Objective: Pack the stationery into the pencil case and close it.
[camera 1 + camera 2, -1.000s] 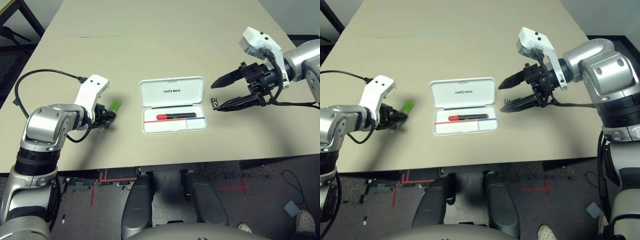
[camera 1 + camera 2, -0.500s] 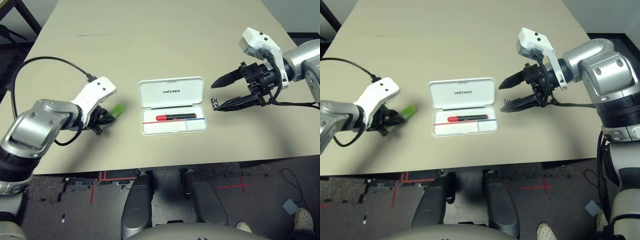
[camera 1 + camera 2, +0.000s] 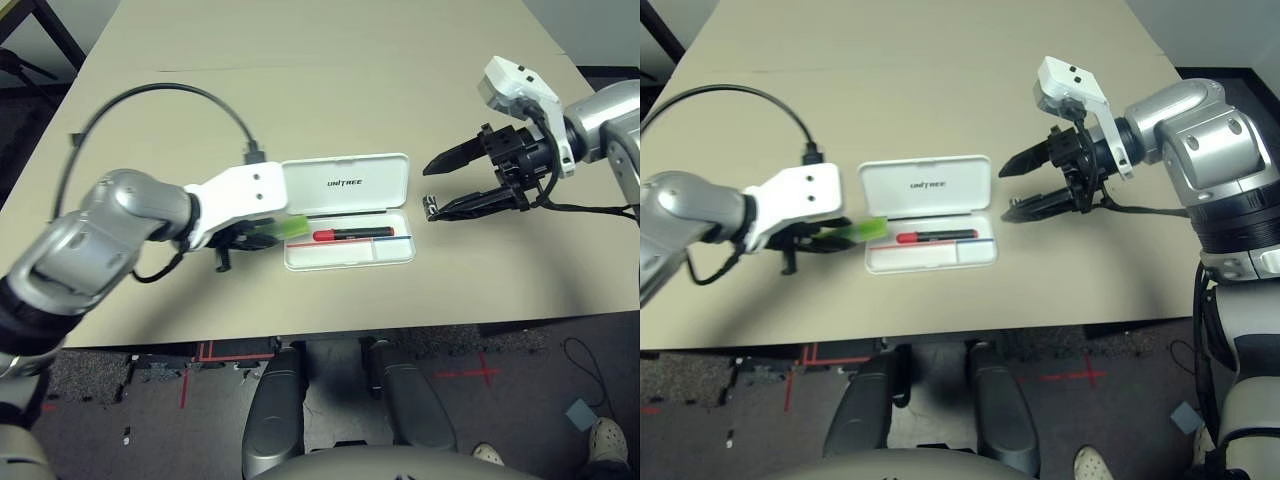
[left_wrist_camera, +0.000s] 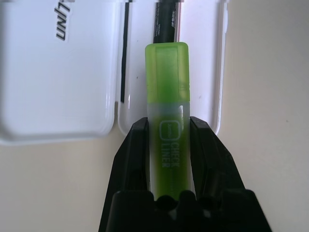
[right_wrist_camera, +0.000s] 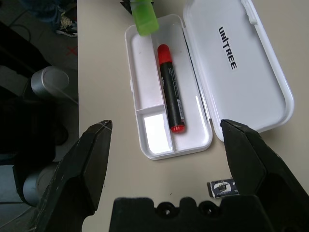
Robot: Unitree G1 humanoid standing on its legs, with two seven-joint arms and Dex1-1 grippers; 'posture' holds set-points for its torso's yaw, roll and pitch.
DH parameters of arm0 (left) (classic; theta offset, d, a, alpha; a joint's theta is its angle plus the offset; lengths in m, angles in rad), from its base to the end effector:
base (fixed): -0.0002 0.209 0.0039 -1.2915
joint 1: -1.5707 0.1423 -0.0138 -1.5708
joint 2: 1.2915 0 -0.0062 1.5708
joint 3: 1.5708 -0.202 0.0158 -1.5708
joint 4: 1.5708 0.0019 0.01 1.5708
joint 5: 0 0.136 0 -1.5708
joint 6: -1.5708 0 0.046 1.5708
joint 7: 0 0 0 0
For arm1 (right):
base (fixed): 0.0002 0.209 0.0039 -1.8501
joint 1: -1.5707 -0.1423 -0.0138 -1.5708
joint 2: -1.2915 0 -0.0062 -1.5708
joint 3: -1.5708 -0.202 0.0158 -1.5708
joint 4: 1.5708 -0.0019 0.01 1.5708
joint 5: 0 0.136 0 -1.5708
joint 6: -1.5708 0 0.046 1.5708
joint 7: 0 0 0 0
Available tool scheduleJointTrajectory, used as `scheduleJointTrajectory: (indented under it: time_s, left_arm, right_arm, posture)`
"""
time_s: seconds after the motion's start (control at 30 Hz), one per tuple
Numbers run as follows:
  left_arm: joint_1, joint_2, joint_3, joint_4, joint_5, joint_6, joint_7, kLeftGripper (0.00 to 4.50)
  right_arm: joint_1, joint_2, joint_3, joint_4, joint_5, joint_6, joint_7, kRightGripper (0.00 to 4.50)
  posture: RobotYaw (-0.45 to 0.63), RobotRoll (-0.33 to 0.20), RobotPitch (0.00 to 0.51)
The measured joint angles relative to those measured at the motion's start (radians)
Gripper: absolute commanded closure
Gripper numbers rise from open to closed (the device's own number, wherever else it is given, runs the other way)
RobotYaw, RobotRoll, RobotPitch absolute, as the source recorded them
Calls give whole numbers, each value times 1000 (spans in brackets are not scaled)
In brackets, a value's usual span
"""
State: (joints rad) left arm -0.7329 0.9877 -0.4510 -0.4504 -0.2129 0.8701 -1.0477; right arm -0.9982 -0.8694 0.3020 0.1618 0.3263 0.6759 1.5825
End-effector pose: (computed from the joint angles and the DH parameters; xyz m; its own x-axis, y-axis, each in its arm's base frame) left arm 0.2553 0.1949 0.2284 0.3986 -0.5581 -0.7278 0.9104 0.1444 0.3878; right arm 0.3186 -0.2364 0.2751 0.0714 0.8133 -0.5774 -0.9971 0.0426 -0.0633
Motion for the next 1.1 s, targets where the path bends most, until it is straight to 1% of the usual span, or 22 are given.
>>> scheduleJointTrajectory:
  time_s: [0.23,0.33,0.5,0.73,1.1]
  left_arm:
    - [-61,-107,-83,42,65,-26,-29,3419]
    - [-76,-134,-112,52,97,-43,-38,3419]
    - [-76,-184,-144,71,117,-46,-48,3419]
    - [-76,-225,-151,100,143,-51,-48,3419]
    - [-76,-257,-158,109,165,-32,-48,3419]
  right_arm:
    - [-1,4,1,1,-20,-2,4,0]
    - [1,2,1,0,-26,-3,4,0]
    - [5,1,1,-1,-42,-6,4,0]
    - [13,1,1,-2,-56,-15,4,0]
    - [26,3,1,-2,-68,-21,-4,0]
  posture:
    - [15,0,240]
    - [12,0,242]
    - [5,0,240]
    - [1,0,242]
    - [2,0,246]
